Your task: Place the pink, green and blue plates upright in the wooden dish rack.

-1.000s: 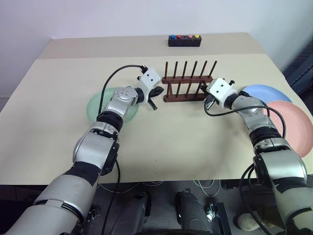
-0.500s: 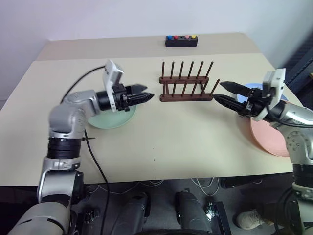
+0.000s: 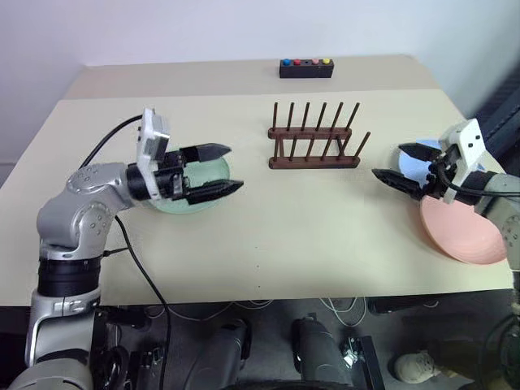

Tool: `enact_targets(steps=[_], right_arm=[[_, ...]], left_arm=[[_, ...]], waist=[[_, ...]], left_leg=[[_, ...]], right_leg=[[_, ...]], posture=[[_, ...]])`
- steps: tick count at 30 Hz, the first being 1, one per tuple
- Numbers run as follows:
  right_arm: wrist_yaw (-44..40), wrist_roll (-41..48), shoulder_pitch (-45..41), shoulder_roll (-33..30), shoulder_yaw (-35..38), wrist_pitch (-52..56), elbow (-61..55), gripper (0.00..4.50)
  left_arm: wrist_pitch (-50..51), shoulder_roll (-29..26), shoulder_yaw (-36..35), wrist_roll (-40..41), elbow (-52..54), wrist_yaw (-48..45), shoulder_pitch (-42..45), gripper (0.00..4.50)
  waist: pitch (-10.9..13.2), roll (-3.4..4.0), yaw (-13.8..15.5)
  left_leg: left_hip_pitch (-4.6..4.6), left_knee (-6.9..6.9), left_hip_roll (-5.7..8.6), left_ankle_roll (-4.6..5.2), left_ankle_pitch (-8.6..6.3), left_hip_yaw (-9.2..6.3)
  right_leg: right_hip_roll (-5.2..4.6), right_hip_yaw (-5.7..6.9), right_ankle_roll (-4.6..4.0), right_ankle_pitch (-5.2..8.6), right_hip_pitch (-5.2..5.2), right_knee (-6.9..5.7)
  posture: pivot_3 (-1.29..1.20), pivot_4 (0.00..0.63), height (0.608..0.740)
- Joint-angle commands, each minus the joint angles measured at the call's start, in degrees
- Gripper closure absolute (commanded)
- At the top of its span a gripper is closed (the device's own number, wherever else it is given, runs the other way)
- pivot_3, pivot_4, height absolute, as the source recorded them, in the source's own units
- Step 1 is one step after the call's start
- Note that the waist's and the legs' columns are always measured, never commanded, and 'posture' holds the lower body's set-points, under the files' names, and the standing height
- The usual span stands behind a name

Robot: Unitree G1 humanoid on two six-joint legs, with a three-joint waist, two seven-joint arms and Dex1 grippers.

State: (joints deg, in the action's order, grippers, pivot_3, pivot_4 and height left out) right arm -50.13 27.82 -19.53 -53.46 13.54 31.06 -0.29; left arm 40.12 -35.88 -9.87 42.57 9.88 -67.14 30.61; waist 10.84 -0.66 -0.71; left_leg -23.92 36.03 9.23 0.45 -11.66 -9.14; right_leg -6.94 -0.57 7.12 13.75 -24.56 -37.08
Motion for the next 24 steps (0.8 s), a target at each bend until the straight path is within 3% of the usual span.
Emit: enact_targets(steps=[1,9,16,20,22,24], right_arm=[[1.2,-0.38,4.73,-3.99,5.14,4.89,-4.87,0.08],[3.53,0.18,18.49,-6.73,16.75,15.4,-15.81,0.08],[6.76,-4.21,27.71,-5.38,16.46,16.57,-22.77,0.08],[9.39,-8.4,30.36,-4.45,14.42,14.51,-20.8,0.08],[9.73,-8.83,29.7,-4.34,14.51,14.72,-18.62,0.59],[9.38,-10.89,31.02,-5.05,12.87,13.37,-17.06,1.44]], left_arm=[[1.24,-1.6,-3.56,5.88,1.73,-1.98,0.62,0.01],[2.87,-1.32,-1.1,9.46,-0.24,-4.06,3.68,0.01],[0.07,0.25,2.87,6.93,-3.72,-7.02,6.19,0.01],[-0.6,0.78,3.98,6.38,-4.42,-7.69,6.93,0.01],[-0.91,0.71,4.29,6.12,-4.53,-7.84,7.06,0.0],[-1.28,0.6,4.51,5.68,-4.49,-8.03,7.0,0.0]], waist=[[0.0,0.0,0.39],[-0.01,0.01,1.07],[-0.01,0.0,1.26],[0.0,-0.04,1.42],[0.0,-0.02,1.3],[0.0,-0.02,1.31]], left_leg=[[-0.01,0.01,0.0,0.03,-0.03,0.0],[0.01,0.02,-0.07,0.12,-0.08,0.33],[0.08,0.03,-0.15,0.25,-0.16,0.7],[0.1,0.05,-0.16,0.32,-0.2,0.81],[0.1,0.04,-0.16,0.35,-0.22,0.9],[0.13,0.06,-0.17,0.39,-0.24,0.99]], right_leg=[[0.0,0.0,0.0,0.0,0.02,0.02],[-0.05,-0.2,0.01,0.0,-0.01,0.07],[-0.09,-0.39,0.01,0.01,-0.01,0.11],[-0.09,-0.45,0.01,0.02,0.02,0.19],[-0.09,-0.51,0.01,0.01,0.01,0.23],[-0.08,-0.61,0.01,0.01,0.01,0.23]], posture=[[0.0,0.15,0.74],[0.0,0.15,0.74],[0.0,0.15,0.74],[0.0,0.15,0.74],[0.0,0.15,0.74],[0.0,0.15,0.74]])
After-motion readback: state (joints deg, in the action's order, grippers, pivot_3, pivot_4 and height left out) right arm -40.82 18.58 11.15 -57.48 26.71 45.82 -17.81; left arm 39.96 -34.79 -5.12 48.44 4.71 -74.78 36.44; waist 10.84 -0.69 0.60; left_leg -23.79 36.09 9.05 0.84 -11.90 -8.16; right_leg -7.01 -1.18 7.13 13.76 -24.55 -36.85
